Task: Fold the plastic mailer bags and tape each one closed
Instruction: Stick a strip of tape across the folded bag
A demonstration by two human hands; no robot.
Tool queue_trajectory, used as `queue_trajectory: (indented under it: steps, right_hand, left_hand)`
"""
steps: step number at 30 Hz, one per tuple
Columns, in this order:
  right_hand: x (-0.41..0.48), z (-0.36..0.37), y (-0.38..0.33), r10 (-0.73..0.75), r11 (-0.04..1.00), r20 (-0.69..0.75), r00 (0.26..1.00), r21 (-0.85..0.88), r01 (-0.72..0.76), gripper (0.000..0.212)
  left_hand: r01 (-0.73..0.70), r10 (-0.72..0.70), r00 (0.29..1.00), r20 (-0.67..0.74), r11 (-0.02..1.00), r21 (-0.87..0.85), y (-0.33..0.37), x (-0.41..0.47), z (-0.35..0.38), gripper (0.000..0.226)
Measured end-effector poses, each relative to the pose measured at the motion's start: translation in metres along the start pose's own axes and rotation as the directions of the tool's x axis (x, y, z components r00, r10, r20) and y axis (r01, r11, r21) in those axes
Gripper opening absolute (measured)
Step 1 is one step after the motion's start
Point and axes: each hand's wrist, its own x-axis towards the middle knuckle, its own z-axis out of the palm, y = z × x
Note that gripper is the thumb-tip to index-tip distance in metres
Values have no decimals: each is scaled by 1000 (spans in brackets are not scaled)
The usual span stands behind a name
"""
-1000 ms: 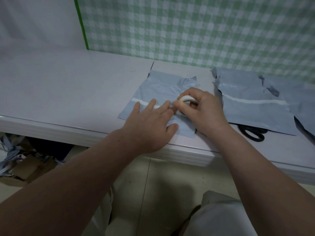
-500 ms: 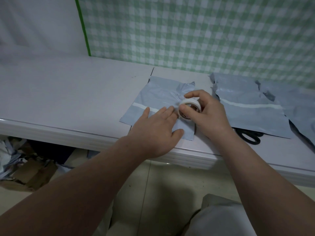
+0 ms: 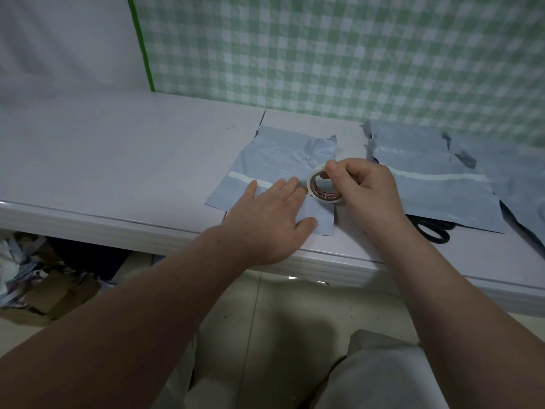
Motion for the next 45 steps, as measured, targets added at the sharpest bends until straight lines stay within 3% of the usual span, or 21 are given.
queue_trajectory:
  steps: [4, 12, 17, 24, 30, 36, 42, 45]
  right_hand:
    - [-1, -1, -1, -10, 1000, -79, 997, -7, 10, 27]
    - [-2, -3, 0, -1, 1000, -205, 979, -20, -3, 37]
    - [-3, -3, 1, 14, 995, -155, 988, -94, -29, 33]
    - [-3, -1, 1, -81, 969, -138, 987, -244, 46, 34]
    - [-4, -2, 2, -9, 990, -92, 996, -142, -4, 42]
    - [-10, -10, 1, 12, 996, -74, 997, -85, -18, 26]
    - [-11, -14, 5, 25, 994, -68, 997, -101, -32, 32]
    - [-10, -14, 5, 58, 997, -76, 995, -47, -61, 32]
  left_hand:
    - [6, -6, 1000, 20, 1000, 2, 0, -1, -1, 62]
    - [0, 0, 1000, 10, 1000, -7, 0, -1, -2, 61]
    - [-15, 15, 1000, -19, 1000, 1, -1, -2, 1, 59]
    - [-41, 41, 999, -27, 999, 9, -2, -1, 1, 54]
    - [-9, 9, 1000, 18, 1000, -23, 6, 0, -10, 51]
    - [-57, 52, 996, -72, 995, -78, 19, 2, -4, 53]
    - [-71, 71, 996, -60, 997, 3, 17, 2, 2, 64]
    - [-68, 68, 997, -24, 998, 2, 18, 3, 1, 59]
